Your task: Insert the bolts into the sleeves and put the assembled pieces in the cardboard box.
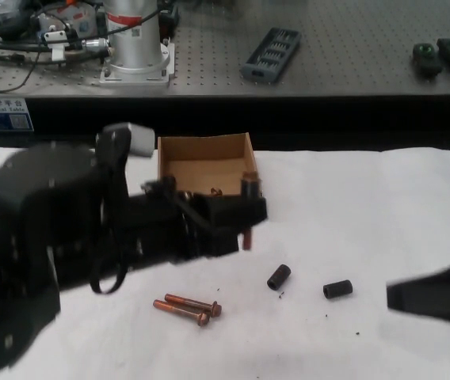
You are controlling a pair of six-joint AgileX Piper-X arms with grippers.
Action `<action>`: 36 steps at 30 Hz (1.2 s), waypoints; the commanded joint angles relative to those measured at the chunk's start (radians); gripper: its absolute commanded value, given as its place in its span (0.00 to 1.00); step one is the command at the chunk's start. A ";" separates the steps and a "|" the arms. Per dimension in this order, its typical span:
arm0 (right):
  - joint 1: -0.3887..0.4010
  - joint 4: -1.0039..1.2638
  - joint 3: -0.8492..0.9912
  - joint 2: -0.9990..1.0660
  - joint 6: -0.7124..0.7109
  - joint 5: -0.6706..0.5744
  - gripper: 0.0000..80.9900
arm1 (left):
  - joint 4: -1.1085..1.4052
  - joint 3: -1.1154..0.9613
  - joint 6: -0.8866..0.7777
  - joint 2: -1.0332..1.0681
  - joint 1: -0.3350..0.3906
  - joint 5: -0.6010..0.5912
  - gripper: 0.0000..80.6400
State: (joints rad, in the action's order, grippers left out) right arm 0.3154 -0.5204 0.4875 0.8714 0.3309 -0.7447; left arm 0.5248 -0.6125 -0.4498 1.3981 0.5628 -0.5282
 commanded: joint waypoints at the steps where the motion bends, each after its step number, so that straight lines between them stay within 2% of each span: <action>1: 0.002 -0.076 0.004 -0.007 -0.041 0.034 0.27 | -0.107 -0.058 0.115 -0.010 -0.021 -0.016 0.01; 5: 0.002 -0.082 0.004 -0.007 -0.055 0.034 0.04 | -0.244 -0.132 0.219 0.024 -0.062 -0.016 0.01; 6: 0.002 -0.080 0.004 -0.007 -0.055 0.034 0.02 | -0.267 -0.150 0.226 0.042 -0.077 -0.016 0.01; 7: 0.002 -0.080 0.004 -0.007 -0.055 0.034 0.05 | -0.280 -0.168 0.226 0.063 -0.092 -0.016 0.01; 12: 0.002 -0.080 0.004 -0.007 -0.055 0.034 0.05 | -0.293 -0.261 0.226 0.165 -0.156 -0.039 0.01; 17: 0.012 -0.080 0.004 -0.007 -0.055 0.043 0.05 | -0.393 -0.384 0.293 0.255 -0.182 -0.042 0.01; 22: 0.087 -0.067 0.004 -0.003 -0.055 0.086 0.05 | -0.542 -0.517 0.366 0.359 -0.183 -0.033 0.01; 36: 0.269 -0.058 0.004 0.078 0.026 0.128 0.05 | -0.660 -0.751 0.411 0.550 -0.240 0.001 0.01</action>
State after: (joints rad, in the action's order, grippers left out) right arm 0.5754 -0.5917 0.4875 0.9446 0.3500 -0.6127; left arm -0.0713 -1.2804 -0.0970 1.9154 0.3481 -0.5410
